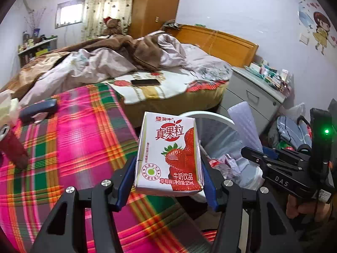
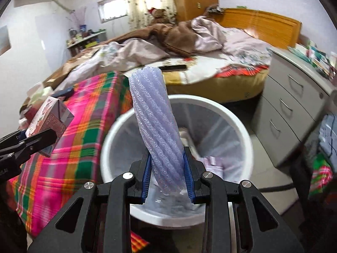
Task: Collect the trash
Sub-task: 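Carry the strawberry milk box in the left tool and the net in the right tool to the wastebasket, then open the right tool to drop the net while the left tool releases the milk box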
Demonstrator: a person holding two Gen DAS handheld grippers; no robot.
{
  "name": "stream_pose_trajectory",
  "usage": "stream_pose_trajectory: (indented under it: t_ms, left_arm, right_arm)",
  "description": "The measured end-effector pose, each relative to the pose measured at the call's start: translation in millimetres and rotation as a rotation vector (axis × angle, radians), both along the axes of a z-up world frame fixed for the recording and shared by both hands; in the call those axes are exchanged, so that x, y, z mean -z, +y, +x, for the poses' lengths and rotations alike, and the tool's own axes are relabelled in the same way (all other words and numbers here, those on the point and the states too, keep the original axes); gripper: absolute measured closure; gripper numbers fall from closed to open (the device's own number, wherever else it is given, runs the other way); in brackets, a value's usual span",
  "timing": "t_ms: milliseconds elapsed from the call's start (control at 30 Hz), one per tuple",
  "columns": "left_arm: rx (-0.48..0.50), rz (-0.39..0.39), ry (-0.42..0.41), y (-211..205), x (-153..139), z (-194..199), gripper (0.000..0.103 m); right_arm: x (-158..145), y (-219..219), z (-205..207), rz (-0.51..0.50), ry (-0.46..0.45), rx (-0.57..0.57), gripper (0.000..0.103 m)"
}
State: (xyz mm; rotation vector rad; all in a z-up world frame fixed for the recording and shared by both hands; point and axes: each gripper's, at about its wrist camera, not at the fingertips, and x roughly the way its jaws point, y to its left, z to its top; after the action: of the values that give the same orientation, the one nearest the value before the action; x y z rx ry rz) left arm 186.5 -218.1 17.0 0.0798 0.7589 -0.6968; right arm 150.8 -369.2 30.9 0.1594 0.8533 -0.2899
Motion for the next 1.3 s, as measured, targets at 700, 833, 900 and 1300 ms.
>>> stream_pose_trajectory:
  t_ms: [700, 833, 900, 1300]
  left_arm:
    - [0.064, 0.031, 0.032, -59.5, 13.9, 1.9, 0.036]
    - [0.054, 0.020, 0.031, -53.8, 10.7, 2.4, 0.036]
    - [0.050, 0.016, 0.028, -50.7, 9.5, 1.7, 0.036]
    - [0.007, -0.009, 0.027, -22.5, 5.1, -3.1, 0.036]
  right_arm:
    - [15.4, -36.4, -11.2, -0.007, 0.079, 0.094, 0.047]
    - [11.8, -37.2, -12.1, 0.008, 0.062, 0.107, 0.045]
    - [9.6, -34.8, -11.8, 0.001, 0.058, 0.105, 0.045]
    - [-0.9, -16.2, -14.2, -0.008, 0.029, 0.079, 0.045]
